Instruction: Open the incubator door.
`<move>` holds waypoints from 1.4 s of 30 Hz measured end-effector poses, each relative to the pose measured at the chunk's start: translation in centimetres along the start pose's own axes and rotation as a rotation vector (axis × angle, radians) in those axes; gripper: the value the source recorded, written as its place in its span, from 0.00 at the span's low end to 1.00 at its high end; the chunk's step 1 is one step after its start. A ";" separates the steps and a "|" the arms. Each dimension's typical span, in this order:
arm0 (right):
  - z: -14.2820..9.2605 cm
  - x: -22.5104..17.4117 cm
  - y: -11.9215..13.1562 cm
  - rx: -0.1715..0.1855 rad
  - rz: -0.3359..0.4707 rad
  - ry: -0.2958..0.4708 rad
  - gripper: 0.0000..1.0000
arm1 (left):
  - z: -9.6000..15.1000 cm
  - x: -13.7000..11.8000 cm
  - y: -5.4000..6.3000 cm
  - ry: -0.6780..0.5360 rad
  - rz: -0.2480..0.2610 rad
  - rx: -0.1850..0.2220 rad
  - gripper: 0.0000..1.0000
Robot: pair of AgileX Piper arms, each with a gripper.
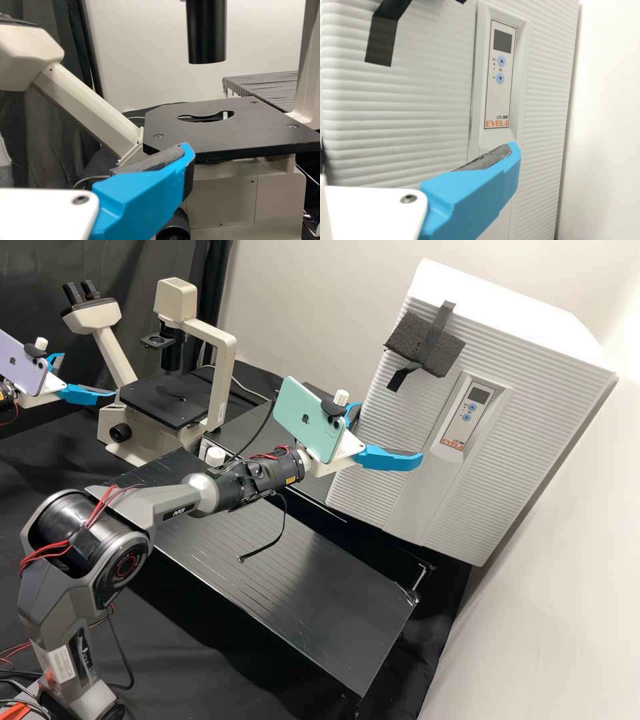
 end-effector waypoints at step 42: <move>0.2 1.6 -0.1 0.026 0.006 0.010 0.00 | 0.0 0.0 0.0 0.000 0.000 0.000 1.00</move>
